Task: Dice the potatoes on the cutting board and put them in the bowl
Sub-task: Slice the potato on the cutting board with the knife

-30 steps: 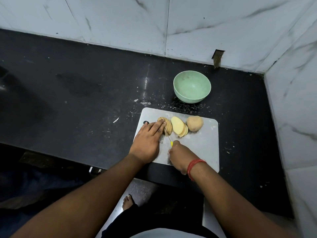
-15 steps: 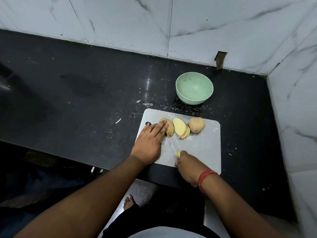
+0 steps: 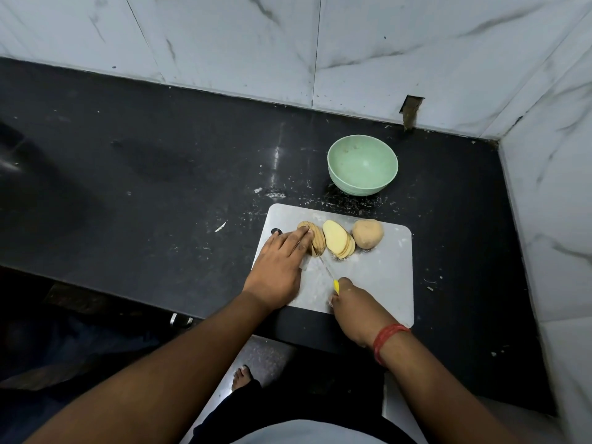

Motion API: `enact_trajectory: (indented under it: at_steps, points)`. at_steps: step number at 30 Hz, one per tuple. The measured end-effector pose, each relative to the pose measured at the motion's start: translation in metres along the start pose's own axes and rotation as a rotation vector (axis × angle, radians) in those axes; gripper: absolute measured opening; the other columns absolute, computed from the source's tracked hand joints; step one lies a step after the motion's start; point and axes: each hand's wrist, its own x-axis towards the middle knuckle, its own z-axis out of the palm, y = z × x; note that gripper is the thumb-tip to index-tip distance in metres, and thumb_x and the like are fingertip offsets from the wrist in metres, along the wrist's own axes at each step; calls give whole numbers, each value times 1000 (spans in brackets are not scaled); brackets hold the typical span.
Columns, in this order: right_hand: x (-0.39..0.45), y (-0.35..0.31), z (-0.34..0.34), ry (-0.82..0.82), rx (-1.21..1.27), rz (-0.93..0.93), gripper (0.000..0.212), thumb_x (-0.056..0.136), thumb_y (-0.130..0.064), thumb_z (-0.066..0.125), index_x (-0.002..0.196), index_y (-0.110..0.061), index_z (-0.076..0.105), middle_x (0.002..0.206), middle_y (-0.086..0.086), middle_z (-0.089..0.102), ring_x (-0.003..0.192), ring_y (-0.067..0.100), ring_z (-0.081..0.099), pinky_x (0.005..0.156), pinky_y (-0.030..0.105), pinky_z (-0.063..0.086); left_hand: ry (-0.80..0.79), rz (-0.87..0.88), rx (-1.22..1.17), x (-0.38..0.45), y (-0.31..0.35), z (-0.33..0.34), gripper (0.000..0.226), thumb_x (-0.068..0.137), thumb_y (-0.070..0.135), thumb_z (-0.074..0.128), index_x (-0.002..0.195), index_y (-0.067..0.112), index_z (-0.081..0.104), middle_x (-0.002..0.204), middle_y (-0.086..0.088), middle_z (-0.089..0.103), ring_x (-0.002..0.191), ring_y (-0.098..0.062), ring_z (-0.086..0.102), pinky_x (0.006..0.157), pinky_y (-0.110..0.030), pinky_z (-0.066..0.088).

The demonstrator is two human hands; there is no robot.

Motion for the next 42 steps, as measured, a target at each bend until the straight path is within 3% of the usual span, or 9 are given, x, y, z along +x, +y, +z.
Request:
enact_trajectory:
  at_steps: [7, 10, 13, 17, 24, 29, 36, 39, 42]
  points:
    - [13, -9, 1, 10, 39, 28, 20, 103, -20, 39, 116, -4, 42, 88, 10, 52, 77, 22, 49, 66, 28, 35, 16, -17, 11, 0, 0, 1, 63, 91, 13, 45, 154, 5, 41, 156, -13, 44, 136, -31, 46, 121, -50, 31]
    - [18, -11, 1, 7, 54, 33, 18, 103, -21, 39, 114, -7, 42, 94, 14, 58, 79, 22, 51, 62, 29, 35, 16, -11, 13, 0, 0, 1, 62, 91, 14, 44, 153, 5, 43, 156, -14, 44, 135, -31, 46, 121, -51, 32]
    - [22, -11, 1, -5, 67, 37, 13, 103, -20, 39, 109, -9, 40, 83, 5, 50, 77, 22, 51, 53, 29, 32, 20, -14, 10, 0, 0, 2, 61, 91, 14, 45, 151, 5, 45, 155, -15, 45, 134, -31, 48, 119, -52, 34]
    - [25, -12, 0, 0, 86, 45, 20, 103, -22, 39, 118, -8, 42, 90, 7, 53, 81, 22, 53, 65, 29, 37, 11, -23, 17, 0, 1, 1, 62, 89, 15, 42, 151, 4, 45, 156, -15, 44, 134, -32, 47, 120, -51, 34]
    - [24, -12, 3, 39, 118, 53, 20, 103, -22, 40, 118, -8, 42, 105, 17, 62, 83, 24, 55, 67, 30, 38, -1, -32, 17, 1, 3, -1, 64, 88, 16, 38, 150, 3, 46, 156, -16, 44, 134, -33, 48, 121, -51, 33]
    - [21, -9, 3, 32, 61, 15, 20, 104, -22, 39, 117, -8, 42, 94, 11, 57, 82, 22, 54, 68, 30, 38, 10, -31, 3, 0, 2, -1, 63, 88, 15, 41, 150, 5, 46, 156, -15, 44, 134, -31, 47, 120, -51, 34]
    - [19, -8, -5, 39, 28, -35, 19, 104, -24, 39, 117, -11, 43, 104, 15, 63, 92, 27, 61, 72, 33, 45, 18, -43, -35, 1, 1, -1, 65, 88, 10, 53, 152, 7, 43, 158, -11, 41, 136, -29, 46, 121, -50, 32]
    - [23, -10, -3, 53, 38, -36, 23, 104, -24, 38, 122, -11, 41, 105, 16, 63, 94, 28, 62, 77, 36, 48, 19, -33, -43, 0, 2, -2, 65, 89, 12, 48, 153, 6, 40, 157, -12, 42, 137, -29, 45, 121, -50, 33]
    - [27, -13, -2, 65, 44, -42, 20, 103, -22, 38, 118, -9, 41, 101, 17, 63, 92, 29, 62, 72, 35, 45, 11, -43, -38, 0, 3, -2, 65, 89, 16, 40, 153, 1, 41, 156, -15, 43, 137, -31, 45, 121, -51, 33]
